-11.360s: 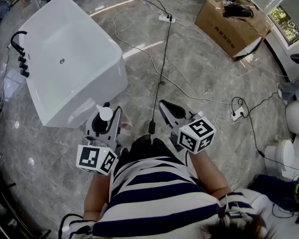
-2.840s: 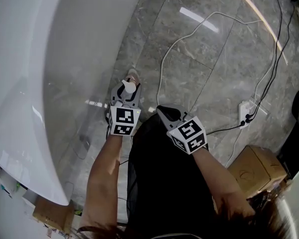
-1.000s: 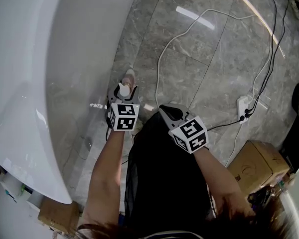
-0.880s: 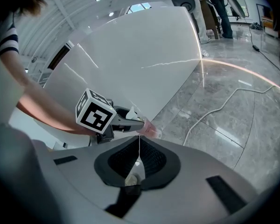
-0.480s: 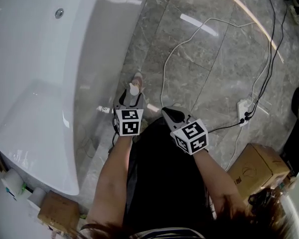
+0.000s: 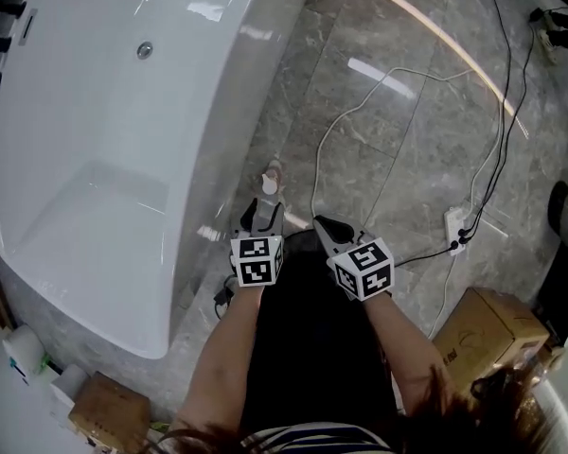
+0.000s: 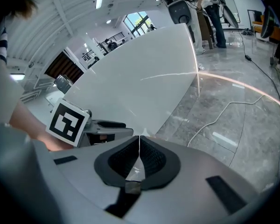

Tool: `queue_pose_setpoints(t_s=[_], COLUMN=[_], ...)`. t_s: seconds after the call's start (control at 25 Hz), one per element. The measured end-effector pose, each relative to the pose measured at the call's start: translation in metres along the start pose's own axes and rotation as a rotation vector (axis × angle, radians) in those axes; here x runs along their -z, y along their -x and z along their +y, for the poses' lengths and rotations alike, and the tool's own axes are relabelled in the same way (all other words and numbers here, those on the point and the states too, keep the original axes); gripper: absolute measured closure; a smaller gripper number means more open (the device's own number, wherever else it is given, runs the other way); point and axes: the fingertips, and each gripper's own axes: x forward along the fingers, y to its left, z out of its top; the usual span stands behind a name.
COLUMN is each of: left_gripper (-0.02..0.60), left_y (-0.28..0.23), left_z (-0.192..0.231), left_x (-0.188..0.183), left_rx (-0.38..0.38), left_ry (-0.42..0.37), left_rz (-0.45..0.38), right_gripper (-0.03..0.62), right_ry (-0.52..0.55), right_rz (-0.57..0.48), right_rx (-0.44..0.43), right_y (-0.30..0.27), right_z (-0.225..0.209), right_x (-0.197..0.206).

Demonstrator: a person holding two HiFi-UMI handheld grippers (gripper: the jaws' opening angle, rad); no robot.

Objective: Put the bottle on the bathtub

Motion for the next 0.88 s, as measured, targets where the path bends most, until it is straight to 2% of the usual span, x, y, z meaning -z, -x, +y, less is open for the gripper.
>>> queue_pose_setpoints(t_s=[0.2, 0.48, 0.88], left_gripper=[0.379, 0.515, 0.523], left_y=[0.034, 0.088, 0.148], left_z=[-0.009, -0.013, -0.038], left_x=[-0.022, -0.056, -0.078], left_rx=[0.015, 0.022, 0.045], left_ry=[0.036, 0.056, 0.06], left_rz=[-0.042, -0.105, -0.108], right_gripper=[0.566, 0.566, 0.566], right_ry=[-0.001, 0.005, 0.04], right_rz=[-0.014, -0.027, -0.016], right_rx=[0.025, 0.048, 0.032], right_y=[0.018, 0.04, 0.072], right_z=[0.012, 0.033, 0.057], right_x=[-0.012, -0.029, -0.055])
